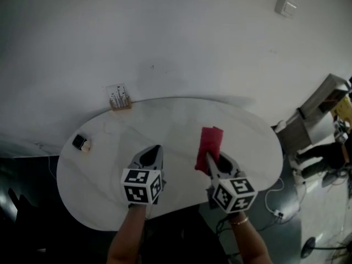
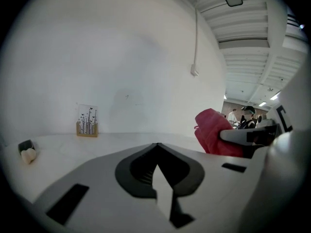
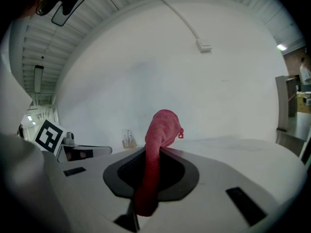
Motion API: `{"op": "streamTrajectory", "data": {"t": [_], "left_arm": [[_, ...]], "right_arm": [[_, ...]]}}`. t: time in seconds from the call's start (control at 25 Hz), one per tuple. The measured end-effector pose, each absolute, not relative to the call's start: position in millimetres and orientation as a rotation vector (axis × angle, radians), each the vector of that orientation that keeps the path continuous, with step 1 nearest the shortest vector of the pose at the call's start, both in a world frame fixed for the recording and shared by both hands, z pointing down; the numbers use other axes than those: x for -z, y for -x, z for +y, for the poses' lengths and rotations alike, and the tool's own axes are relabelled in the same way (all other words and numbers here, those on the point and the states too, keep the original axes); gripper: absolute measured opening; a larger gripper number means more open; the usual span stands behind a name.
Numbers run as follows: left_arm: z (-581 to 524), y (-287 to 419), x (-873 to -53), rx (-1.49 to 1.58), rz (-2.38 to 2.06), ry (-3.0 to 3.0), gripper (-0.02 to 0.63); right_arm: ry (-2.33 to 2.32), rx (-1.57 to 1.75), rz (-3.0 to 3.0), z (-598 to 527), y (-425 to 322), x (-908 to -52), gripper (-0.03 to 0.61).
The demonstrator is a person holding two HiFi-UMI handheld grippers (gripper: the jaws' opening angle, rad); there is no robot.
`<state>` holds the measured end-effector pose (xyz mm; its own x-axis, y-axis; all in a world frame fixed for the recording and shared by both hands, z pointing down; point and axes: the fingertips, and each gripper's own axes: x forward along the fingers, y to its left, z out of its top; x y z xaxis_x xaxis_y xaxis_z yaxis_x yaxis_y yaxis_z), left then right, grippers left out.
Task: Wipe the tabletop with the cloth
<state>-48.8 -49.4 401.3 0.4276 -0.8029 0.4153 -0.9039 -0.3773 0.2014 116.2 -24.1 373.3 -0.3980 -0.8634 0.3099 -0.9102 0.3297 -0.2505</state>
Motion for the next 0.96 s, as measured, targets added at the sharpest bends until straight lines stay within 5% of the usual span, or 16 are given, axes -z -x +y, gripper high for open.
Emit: {"op": "streamTrajectory", "data": {"t": [0.96], "left_arm": [[-20.0, 52.5, -402.1, -0.361, -1.560, -2.257, 0.002]], "right_arm": [[-1.635, -0.516, -2.489, -2.6, -128.4, -379.4, 0.046]]}}
